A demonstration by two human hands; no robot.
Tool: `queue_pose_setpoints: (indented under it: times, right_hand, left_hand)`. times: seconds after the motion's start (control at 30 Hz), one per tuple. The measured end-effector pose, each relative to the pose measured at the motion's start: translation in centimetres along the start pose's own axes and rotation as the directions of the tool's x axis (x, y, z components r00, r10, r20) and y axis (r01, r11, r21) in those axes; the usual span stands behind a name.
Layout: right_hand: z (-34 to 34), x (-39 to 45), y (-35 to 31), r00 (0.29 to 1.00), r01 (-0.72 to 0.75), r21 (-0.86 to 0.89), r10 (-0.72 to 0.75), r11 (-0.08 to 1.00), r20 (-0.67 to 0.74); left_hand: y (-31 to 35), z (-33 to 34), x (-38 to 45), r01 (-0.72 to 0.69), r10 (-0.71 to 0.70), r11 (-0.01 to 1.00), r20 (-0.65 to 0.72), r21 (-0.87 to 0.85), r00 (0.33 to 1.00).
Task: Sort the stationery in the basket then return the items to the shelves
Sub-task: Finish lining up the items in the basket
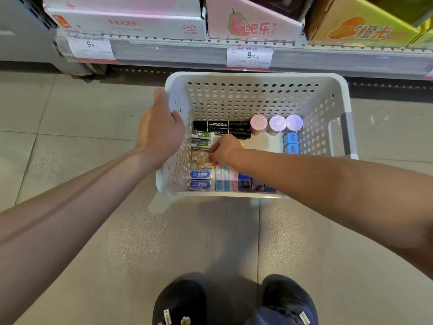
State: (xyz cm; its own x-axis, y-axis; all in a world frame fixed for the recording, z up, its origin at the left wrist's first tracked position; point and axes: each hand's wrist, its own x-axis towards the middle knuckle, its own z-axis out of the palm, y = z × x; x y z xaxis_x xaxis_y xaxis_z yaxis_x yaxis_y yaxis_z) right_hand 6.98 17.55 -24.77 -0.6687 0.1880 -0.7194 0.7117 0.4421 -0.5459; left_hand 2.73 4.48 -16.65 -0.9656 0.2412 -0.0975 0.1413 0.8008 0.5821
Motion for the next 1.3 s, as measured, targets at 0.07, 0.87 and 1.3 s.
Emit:
queue_pose_setpoints:
  times: [0.07,0.87,1.3]
  right_hand:
    - [0.2,0.0,0.1,0.999,0.012,-0.088,-0.014,0.996,-0.032]
    - [-5.5,-1.8,2.0,0.889,0.249,-0.862,-0.457,0.442,0.022]
    - [-5.0,-1.8,2.7,0.928,0.146,-0.859,-0.369,0.491,-0.053]
  left_hand:
    - [-0.1,0.0,0.1,0.000,0.000,1.000,0.001,-0.005,1.000]
    - [0.2,0.1,-0.1,0.012,-0.012,1.000,0.003,-0.016,1.000]
    - [0.3,0.1,-0.1,0.026,-0.026,0.999,0.006,-0.024,1.000]
